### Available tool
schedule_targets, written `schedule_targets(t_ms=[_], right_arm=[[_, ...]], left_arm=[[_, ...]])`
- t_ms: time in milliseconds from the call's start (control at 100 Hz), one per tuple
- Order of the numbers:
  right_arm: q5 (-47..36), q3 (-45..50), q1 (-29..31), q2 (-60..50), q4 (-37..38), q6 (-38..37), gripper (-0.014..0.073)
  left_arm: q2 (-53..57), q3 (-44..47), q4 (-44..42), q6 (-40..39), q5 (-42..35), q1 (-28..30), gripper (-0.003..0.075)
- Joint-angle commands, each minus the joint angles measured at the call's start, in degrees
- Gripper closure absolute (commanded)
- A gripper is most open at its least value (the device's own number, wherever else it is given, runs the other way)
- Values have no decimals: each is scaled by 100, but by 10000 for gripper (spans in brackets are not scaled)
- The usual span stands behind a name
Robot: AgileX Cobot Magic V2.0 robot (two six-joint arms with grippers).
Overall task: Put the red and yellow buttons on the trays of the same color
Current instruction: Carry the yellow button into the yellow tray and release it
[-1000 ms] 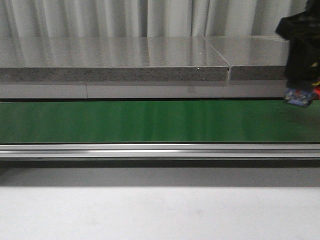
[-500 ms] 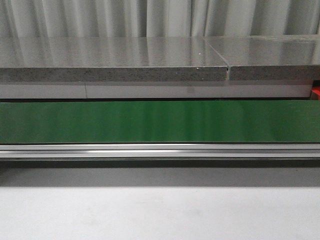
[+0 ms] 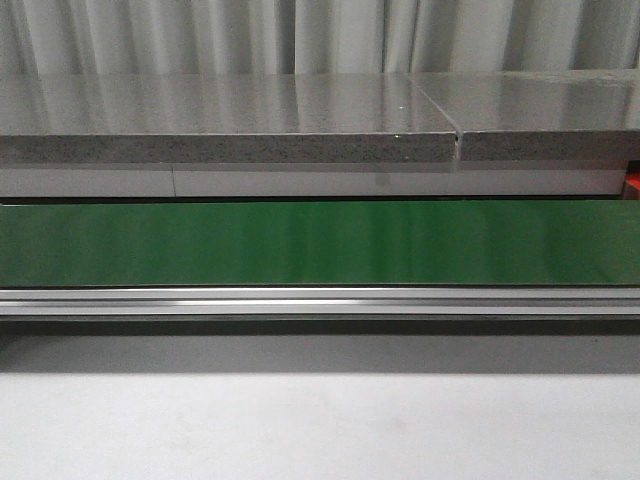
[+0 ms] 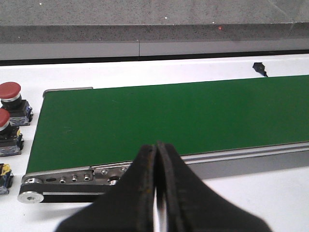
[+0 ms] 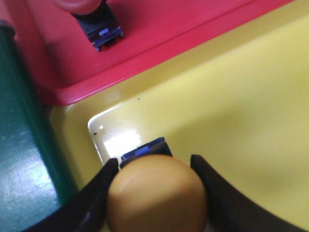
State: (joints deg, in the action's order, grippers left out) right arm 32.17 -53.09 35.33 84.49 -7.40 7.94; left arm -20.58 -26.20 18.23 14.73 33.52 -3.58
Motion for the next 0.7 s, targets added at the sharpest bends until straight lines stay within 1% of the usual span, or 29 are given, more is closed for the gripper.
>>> schedule_targets(t_ms=[0, 400, 480, 520, 570, 600, 620, 690], right_arm=[[-471, -119, 39, 19, -41, -4, 452], [-706, -119, 39, 855, -112, -4, 451], [-706, -119, 39, 938, -112, -4, 429], [-700, -119, 39, 968, -112, -4, 392], [-700, -119, 39, 968, -112, -4, 321], [-700, -119, 39, 968, -115, -4, 253], [-700, -119, 39, 968, -121, -4, 224], [-705, -119, 39, 968, -191, -4, 62]], left_arm=[[-31, -166, 125, 4, -409, -38, 739], [-31, -166, 125, 4, -417, -38, 739], [-31, -166, 125, 4, -417, -38, 739], [-31, -166, 125, 4, -417, -38, 739], [-31, -166, 125, 4, -417, -38, 739], [-31, -166, 125, 4, -417, -38, 739], [-31, -166, 125, 4, -417, -38, 739], [-31, -166, 125, 4, -417, -38, 739]])
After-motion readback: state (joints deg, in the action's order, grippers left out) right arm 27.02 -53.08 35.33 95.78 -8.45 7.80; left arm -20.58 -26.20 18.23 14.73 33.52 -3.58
